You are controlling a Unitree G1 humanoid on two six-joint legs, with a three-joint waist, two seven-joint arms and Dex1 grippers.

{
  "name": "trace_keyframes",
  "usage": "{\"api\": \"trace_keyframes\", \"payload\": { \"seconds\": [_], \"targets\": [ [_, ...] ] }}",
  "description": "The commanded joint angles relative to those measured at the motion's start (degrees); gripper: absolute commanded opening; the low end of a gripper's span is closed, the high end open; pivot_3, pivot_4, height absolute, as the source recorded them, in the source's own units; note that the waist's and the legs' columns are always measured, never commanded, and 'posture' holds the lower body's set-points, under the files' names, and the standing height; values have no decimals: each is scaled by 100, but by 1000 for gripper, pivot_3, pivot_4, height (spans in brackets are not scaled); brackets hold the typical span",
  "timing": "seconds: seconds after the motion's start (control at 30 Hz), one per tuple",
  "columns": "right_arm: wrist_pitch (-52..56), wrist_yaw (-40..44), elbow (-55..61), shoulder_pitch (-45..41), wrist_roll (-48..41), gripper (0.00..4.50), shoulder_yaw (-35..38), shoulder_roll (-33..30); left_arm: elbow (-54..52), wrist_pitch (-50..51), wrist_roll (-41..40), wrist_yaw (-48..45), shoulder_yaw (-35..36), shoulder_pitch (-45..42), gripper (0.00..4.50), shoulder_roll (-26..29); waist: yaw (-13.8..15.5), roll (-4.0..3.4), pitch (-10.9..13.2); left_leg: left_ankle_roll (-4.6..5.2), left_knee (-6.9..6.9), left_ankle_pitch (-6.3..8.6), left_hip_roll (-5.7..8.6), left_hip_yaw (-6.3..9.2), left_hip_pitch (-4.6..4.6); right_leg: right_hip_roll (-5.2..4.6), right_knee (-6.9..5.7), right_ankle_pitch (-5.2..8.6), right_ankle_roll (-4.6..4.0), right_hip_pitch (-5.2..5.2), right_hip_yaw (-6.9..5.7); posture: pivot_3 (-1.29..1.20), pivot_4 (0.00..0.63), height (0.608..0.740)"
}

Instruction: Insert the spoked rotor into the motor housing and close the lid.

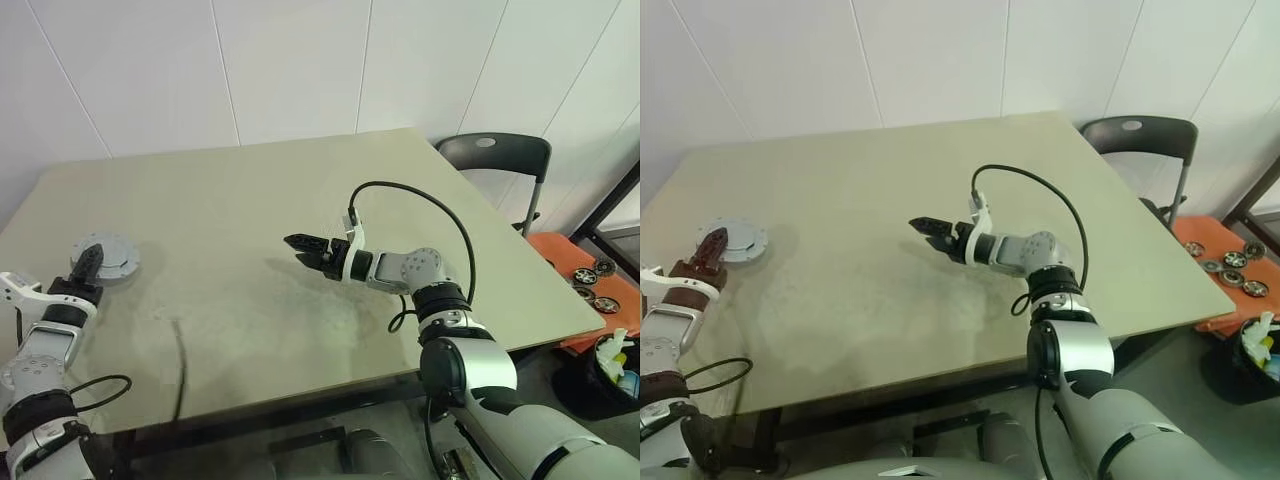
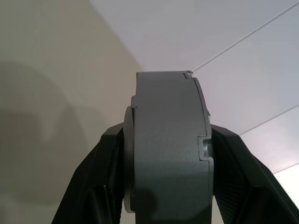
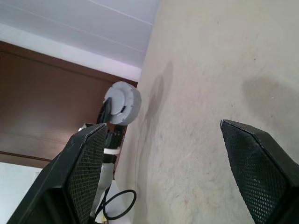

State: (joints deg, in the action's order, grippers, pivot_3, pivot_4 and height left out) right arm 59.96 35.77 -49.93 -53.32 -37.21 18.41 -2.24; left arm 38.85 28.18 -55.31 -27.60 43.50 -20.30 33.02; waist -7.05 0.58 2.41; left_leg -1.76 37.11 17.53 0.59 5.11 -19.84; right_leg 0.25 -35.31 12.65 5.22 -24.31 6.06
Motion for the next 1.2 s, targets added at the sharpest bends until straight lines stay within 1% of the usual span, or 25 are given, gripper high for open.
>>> {"api": "trace_keyframes", "payload": {
  "seconds": [0.03,0.17,0.33,0.5,0.63,0.7,0.73,0.83,0.97,1.2],
  "targets": [
    [6,41,136,-123,-42,4048,22,6,529,-442,463,-367,-151,-425,2336,329,3,0,0,0,0,0,0,0,0,0,0,0,0,0,0,0,0,740],
    [-6,4,159,-104,-35,4048,31,7,1270,-778,1008,-532,-420,-736,2336,394,7,2,-1,-1,0,0,1,1,-1,-3,-1,0,0,0,-1,0,0,740],
    [-16,-36,204,-73,-45,4048,55,1,1843,-1052,1610,-633,-808,-980,2336,272,47,4,-4,-5,0,-2,2,9,-1,-12,-11,0,0,-2,-5,0,0,740],
    [-19,-66,241,-29,-59,4048,72,-4,2218,-1238,1960,-609,-929,-1125,2336,314,132,6,-6,-14,0,-8,10,8,23,-17,-34,-1,-1,12,-4,0,0,740],
    [-46,-79,235,-23,-53,4048,71,2,2450,-1286,2096,-629,-926,-1119,2336,444,124,2,-9,-13,0,-8,12,7,45,-15,-40,-1,-1,30,-4,0,0,740],
    [-60,-84,221,-30,-54,4075,75,6,2493,-1232,2057,-735,-882,-1095,2894,509,113,2,-10,-13,1,-8,11,7,48,-13,-47,0,-1,31,-3,0,0,740],
    [-64,-85,206,-36,-57,4075,80,6,2494,-1213,2089,-766,-908,-1074,3089,533,95,2,-10,-13,1,-8,11,7,48,-11,-49,0,-1,30,-3,0,0,740],
    [-76,-94,181,-59,-58,4075,81,19,2581,-1252,2345,-557,-1029,-1009,4089,623,96,10,-15,-13,1,-8,7,7,41,-8,-51,0,-1,20,-1,0,0,740],
    [-69,-86,187,-69,-42,4075,55,26,2551,-1218,2532,-721,-1126,-766,4089,872,17,8,-17,-13,-2,-8,3,5,45,-7,-64,0,-2,14,0,0,0,740],
    [-96,-70,152,-31,-23,4075,36,64,2532,-967,2502,-1210,-926,-172,4089,1771,-347,15,-20,-12,-13,-7,-23,-6,46,6,-71,-2,-5,-7,8,0,0,740]
  ]
}}
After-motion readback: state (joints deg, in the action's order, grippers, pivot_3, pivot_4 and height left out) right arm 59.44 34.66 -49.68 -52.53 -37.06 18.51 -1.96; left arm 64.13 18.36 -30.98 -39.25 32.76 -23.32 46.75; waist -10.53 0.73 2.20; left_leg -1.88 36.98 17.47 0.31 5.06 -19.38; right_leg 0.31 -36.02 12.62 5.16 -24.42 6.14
